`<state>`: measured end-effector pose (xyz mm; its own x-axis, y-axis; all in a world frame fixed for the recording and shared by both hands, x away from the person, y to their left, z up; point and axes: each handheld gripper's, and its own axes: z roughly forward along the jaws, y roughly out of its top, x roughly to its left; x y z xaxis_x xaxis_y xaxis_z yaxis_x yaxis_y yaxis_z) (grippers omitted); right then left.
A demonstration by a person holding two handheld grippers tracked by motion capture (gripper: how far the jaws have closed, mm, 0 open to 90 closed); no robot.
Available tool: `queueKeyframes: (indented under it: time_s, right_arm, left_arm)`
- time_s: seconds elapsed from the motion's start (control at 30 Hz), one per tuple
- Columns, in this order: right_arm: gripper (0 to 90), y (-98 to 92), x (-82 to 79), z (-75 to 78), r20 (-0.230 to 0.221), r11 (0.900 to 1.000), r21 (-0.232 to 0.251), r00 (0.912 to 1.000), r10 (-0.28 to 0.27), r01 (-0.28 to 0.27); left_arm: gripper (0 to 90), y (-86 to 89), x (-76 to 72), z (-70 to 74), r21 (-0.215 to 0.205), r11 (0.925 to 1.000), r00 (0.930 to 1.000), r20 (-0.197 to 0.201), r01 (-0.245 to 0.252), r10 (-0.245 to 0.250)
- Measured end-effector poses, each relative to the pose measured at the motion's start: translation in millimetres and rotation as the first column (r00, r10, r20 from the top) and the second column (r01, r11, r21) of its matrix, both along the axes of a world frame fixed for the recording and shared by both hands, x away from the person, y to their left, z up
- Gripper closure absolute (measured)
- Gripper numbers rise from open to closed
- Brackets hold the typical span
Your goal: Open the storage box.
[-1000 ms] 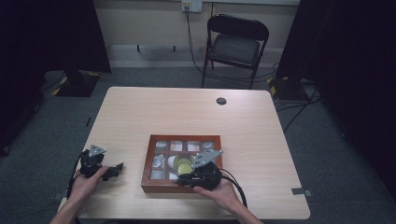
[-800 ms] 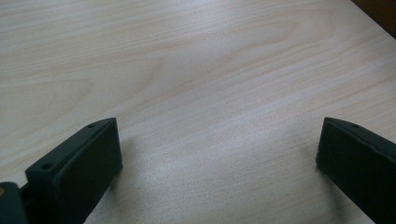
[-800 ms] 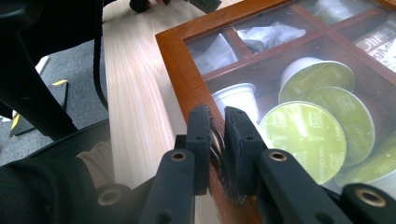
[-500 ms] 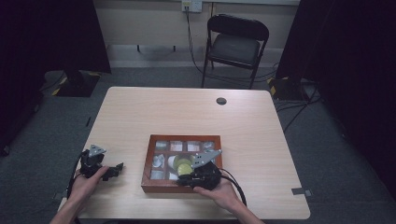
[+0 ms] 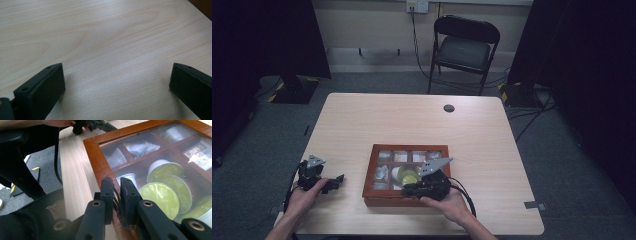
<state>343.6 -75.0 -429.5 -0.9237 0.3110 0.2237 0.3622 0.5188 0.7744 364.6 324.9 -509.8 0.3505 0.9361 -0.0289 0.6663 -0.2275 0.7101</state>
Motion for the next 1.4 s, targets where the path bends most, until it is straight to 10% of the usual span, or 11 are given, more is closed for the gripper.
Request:
queueKeyframes:
  time_s: [1.4]
  right_arm:
    - [81.2,-8.4,14.9,38.1,-0.019,0.992,0.117,0.9987,-0.048,0.05]
  left_arm:
    - [0.0,0.1,0.0,0.0,0.0,1.0,1.0,0.0,0.0,0.0]
